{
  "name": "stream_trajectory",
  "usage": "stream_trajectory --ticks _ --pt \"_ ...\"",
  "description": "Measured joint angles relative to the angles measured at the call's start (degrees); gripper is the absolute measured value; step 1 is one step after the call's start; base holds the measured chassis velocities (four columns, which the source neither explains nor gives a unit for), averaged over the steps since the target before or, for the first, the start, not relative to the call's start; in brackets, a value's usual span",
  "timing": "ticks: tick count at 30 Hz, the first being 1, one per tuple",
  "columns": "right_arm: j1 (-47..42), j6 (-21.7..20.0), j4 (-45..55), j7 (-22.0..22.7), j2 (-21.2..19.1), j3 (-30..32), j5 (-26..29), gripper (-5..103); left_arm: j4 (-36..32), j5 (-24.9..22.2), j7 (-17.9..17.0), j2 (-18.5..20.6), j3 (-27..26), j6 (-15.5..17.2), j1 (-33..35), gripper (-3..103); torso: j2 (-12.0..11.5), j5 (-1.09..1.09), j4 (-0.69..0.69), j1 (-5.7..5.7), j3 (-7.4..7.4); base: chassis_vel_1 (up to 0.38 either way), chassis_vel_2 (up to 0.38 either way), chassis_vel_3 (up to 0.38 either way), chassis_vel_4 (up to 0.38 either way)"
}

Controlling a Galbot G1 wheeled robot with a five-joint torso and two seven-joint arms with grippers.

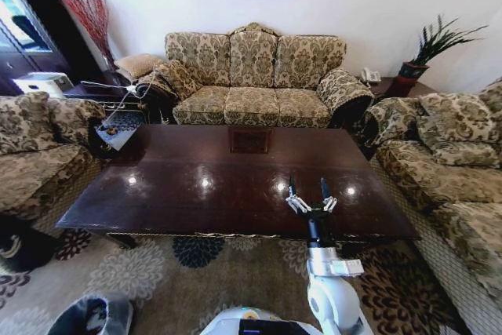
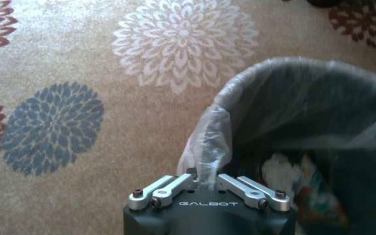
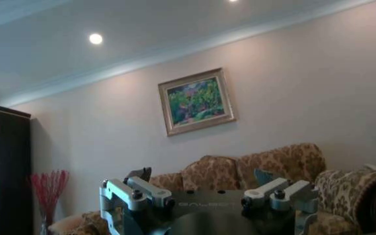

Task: Move to the front of the table and place the trash on the table into the trash bin.

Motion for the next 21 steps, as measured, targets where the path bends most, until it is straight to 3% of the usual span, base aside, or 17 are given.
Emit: stream_trajectory --ticks 3,6,7,10,11,14,16,19,21 --pt "0.33 0.02 -0.13 0.29 -0.35 0.98 0.61 100 -0.09 0.75 -0.01 -0.62 -0.19 0.92 0.17 12 -0.01 -0.01 0.02 0.00 0.00 0.000 0.000 0.000 0.000" --pt "0.72 0.16 -0.61 0.53 -0.72 2.65 2.04 100 -3.90 0.31 -2.62 -1.91 -1.03 6.77 1.43 28 0.00 -0.02 0.00 -0.03 -0.01 0.000 0.000 0.000 0.000" --pt "0.72 0.16 -0.61 0.53 -0.72 2.65 2.04 100 -3.90 0.31 -2.62 -1.91 -1.03 6.77 1.43 28 0.00 -0.02 0.00 -0.03 -0.01 0.000 0.000 0.000 0.000" --pt "0.64 0.29 -0.50 0.65 -0.98 4.43 3.81 100 -5.66 0.30 -0.38 -3.11 -1.61 7.92 3.27 45 -0.01 -0.04 0.01 -0.02 0.00 0.000 0.000 0.000 0.000" --pt "0.64 0.29 -0.50 0.65 -0.98 4.43 3.81 100 -5.66 0.30 -0.38 -3.11 -1.61 7.92 3.27 45 -0.01 -0.04 0.01 -0.02 0.00 0.000 0.000 0.000 0.000" --pt "-0.33 1.36 -0.28 0.60 -1.23 5.61 5.30 100 -7.71 1.34 5.16 -4.87 -2.39 7.55 5.61 61 0.00 -0.03 0.01 -0.02 -0.01 0.000 0.000 0.000 0.000" --pt "-0.75 1.82 -0.32 0.50 -1.23 5.87 5.79 100 -8.07 1.44 6.23 -5.28 -2.61 6.79 6.13 61 0.00 -0.04 0.02 -0.02 -0.01 0.000 0.000 0.000 0.000" --pt "-2.76 3.47 -0.52 -0.32 -1.22 6.41 6.88 100 -9.06 0.99 9.82 -6.13 -3.17 3.49 7.82 77 0.00 -0.04 0.02 -0.02 -0.01 0.000 0.000 0.000 0.000" --pt "-3.50 4.08 -0.61 -0.47 -1.22 6.47 7.00 100 -9.18 0.66 10.73 -6.26 -3.28 2.44 8.20 83 -0.01 -0.03 0.02 -0.02 0.00 0.000 0.000 0.000 0.000"
